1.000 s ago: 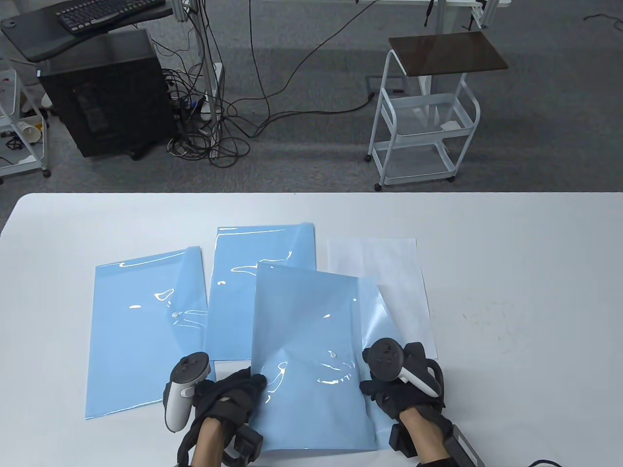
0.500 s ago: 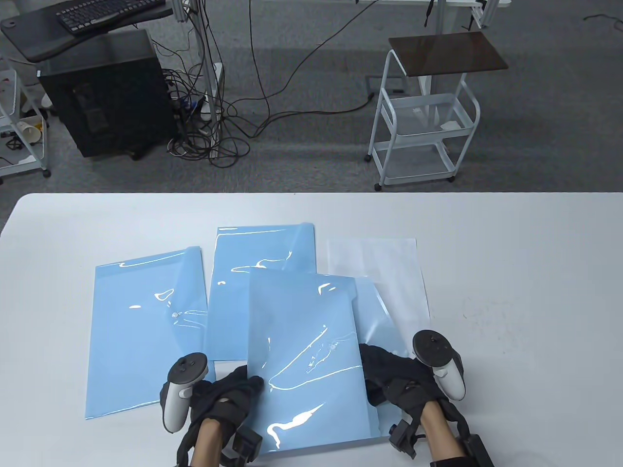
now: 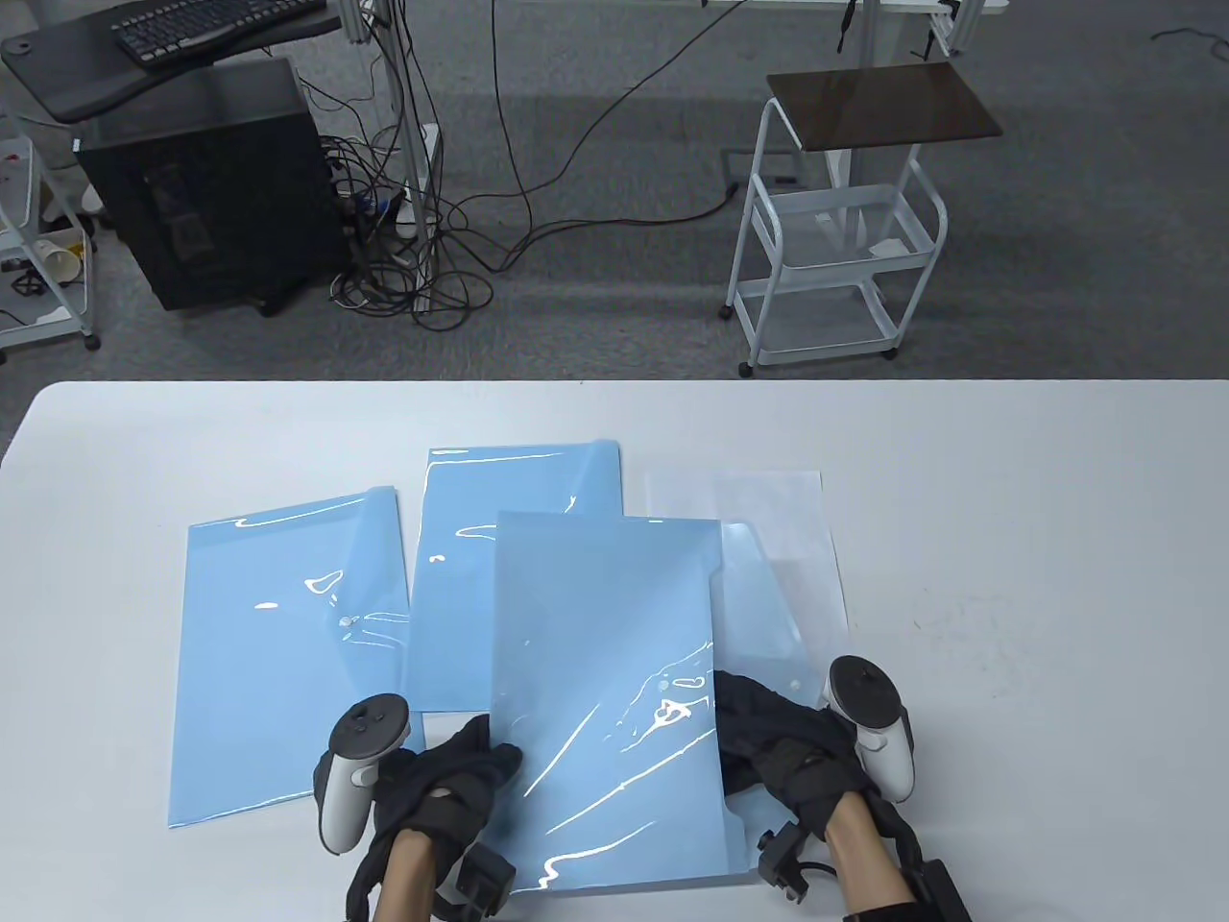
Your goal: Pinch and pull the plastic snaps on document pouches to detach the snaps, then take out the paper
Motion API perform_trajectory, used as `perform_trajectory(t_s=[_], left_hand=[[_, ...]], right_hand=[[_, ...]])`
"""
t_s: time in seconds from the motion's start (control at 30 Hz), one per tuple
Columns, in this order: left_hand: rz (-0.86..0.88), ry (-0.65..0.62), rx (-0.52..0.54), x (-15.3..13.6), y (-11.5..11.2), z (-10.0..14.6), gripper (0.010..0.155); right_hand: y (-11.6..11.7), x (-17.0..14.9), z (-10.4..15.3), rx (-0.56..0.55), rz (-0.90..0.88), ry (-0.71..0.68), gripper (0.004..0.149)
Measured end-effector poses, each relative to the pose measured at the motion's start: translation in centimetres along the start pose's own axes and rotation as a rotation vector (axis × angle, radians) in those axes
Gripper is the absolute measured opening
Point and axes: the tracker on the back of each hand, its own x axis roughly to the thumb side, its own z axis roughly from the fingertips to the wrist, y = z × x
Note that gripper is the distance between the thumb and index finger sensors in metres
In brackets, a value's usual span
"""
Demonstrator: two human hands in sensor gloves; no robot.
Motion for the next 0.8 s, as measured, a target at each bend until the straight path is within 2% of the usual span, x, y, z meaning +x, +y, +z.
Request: perform_trajectory(t_s=[0.07,0.17,0.3,0.53,0.67,0.8], left_hand=[[0.033,-0.025,-0.043,0.0,0.0,0.0,0.047],[0.063,-0.061,-0.092,0.3,-0.5,-0.1,0.047],[0.044,-0.049,-0.057,0.1,-0.3,-0.1,0.047],[0.051,-0.026,-0.001,0.1,-0.1,0.2,0.048],[0.055,-0.024,0.018,0.1,0.4,0.5,0.047],[0.064,-0.015,0.035,0.1,0.7,0.6,0.047]], right_hand=[[-0.1,0.1,0.0,-0.043,-0.001,0.006,0.071],[0.2,0.3,-0.1,-0.089,0.057,-0.012,0.062],[0.6,0.8,0.1,-0.173,0.13,-0.035,0.049],[0.5,2.5,1.2,-0.433,0.449,-0.022,0.047],[-0.8,3.2,1.7,-0.469,0.46,0.029,0.049],[-2.8,4.5,2.5,-0.439,0.416,0.083,0.052]])
